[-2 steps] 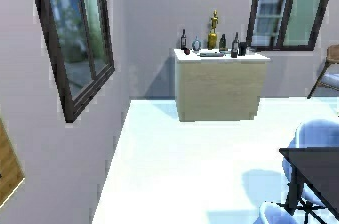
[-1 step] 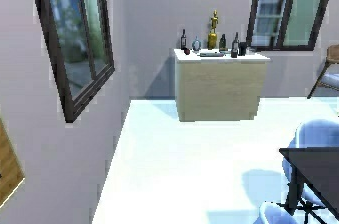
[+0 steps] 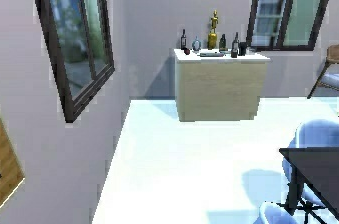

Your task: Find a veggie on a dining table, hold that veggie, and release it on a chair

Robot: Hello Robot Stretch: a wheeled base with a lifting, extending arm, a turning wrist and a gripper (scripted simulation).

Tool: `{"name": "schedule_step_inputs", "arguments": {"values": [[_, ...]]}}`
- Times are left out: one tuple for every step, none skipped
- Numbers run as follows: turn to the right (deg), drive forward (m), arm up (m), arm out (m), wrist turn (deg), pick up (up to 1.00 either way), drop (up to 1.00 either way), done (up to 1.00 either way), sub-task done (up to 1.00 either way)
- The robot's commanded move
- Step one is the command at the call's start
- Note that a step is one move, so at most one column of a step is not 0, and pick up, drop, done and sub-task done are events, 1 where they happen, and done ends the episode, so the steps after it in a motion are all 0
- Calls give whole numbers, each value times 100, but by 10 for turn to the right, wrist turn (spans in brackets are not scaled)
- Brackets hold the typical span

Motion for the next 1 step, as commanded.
{"name": "schedule_step_inputs", "arguments": {"values": [[0,0,0,0,450,0,0,0,0]]}}
